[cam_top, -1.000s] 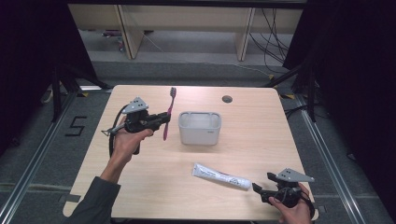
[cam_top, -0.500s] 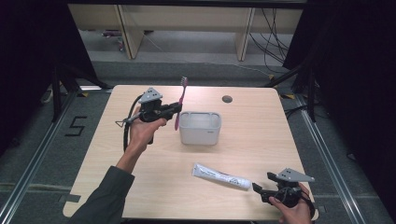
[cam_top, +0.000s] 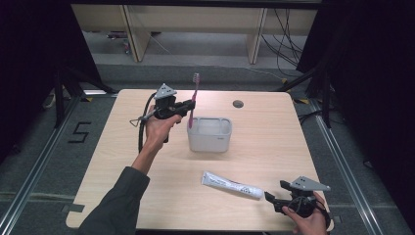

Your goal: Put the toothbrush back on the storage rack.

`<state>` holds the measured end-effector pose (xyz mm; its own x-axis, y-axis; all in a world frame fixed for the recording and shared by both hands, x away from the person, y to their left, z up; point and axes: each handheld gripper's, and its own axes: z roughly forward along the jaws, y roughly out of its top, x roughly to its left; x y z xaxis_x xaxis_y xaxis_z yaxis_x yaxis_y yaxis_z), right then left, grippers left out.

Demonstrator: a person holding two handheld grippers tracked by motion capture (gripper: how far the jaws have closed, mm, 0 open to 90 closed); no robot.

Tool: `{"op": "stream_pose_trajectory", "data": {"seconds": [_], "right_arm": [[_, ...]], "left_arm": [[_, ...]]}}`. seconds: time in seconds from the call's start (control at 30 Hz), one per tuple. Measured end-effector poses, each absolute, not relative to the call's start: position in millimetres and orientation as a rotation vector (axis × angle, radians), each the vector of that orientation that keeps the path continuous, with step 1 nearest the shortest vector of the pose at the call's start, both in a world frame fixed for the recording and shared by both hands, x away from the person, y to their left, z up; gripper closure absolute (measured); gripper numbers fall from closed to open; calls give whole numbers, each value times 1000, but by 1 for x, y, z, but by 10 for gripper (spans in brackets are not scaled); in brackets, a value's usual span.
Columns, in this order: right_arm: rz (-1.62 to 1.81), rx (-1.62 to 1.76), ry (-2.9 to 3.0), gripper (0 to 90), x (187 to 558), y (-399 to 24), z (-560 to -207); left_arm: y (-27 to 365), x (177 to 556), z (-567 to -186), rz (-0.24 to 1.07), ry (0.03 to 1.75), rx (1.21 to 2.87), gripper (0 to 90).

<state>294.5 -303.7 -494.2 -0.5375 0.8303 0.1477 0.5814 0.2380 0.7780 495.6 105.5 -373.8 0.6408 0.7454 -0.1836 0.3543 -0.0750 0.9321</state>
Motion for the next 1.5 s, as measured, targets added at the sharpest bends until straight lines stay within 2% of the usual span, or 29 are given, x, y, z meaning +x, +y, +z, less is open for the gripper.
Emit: {"op": "stream_pose_trajectory", "data": {"seconds": [0.6,1.5], "right_arm": [[1173,1255,2221,237,296,-306,-494],[1165,1267,2228,238,296,-305,-496]], "left_arm": [[96,507,-400,399,946,1674,829],[95,500,-435,421,976,1717,826]]}}
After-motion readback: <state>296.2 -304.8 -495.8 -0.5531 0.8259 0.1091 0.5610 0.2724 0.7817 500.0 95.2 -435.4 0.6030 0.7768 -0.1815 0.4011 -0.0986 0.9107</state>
